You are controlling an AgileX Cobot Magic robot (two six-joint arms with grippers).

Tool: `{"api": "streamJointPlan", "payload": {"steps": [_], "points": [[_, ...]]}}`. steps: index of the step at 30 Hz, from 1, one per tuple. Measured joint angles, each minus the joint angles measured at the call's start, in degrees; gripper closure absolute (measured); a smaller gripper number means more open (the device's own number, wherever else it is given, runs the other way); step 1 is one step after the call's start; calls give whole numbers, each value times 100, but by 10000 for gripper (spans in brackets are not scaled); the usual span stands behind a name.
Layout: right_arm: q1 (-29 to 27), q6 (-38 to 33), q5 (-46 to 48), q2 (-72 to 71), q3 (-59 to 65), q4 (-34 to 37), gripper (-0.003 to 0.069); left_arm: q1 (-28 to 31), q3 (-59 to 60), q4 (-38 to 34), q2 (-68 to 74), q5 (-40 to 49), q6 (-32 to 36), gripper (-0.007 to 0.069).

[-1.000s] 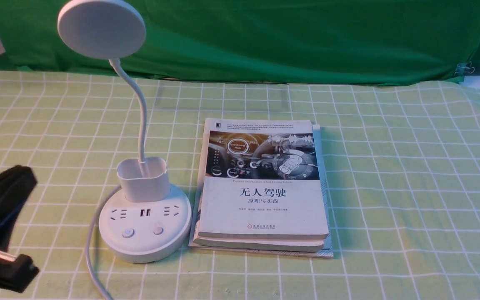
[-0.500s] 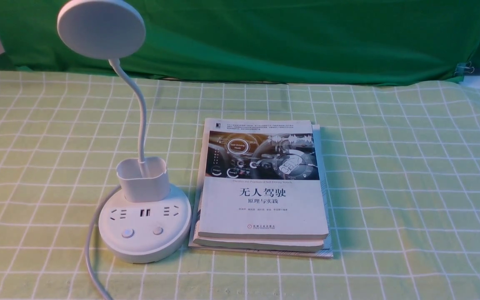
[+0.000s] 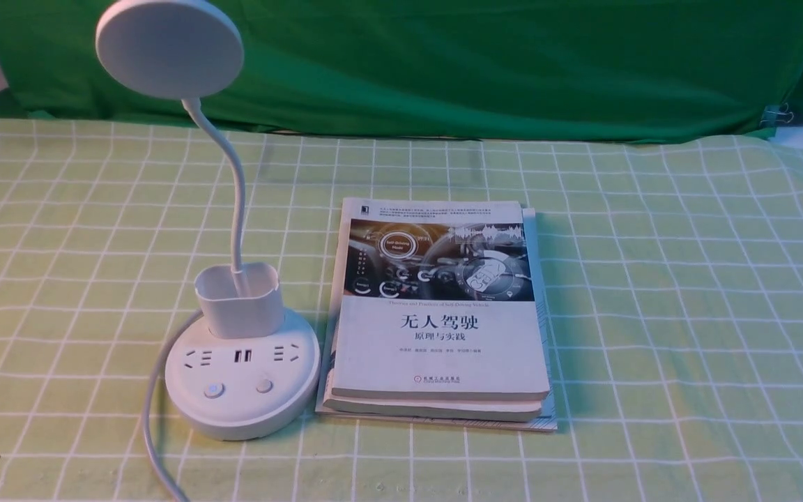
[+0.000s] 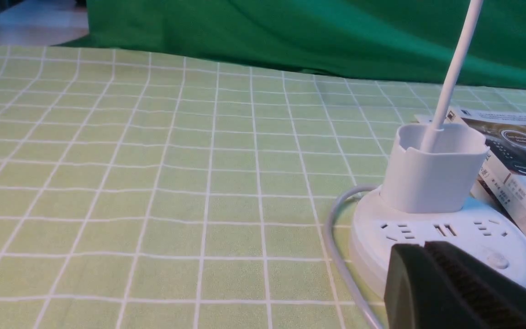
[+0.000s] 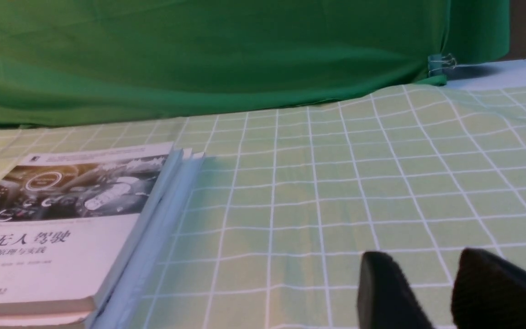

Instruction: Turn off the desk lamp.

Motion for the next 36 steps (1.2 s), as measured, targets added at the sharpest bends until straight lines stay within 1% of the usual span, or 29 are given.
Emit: {"api": "streamJointPlan", "payload": {"steps": [10,36], "points": [[0,13,0,0,0,0,420,0,0,260,0,0,0,623],[0,11,14,0,0,0,421,0,0,349,0,0,18,623]]}}
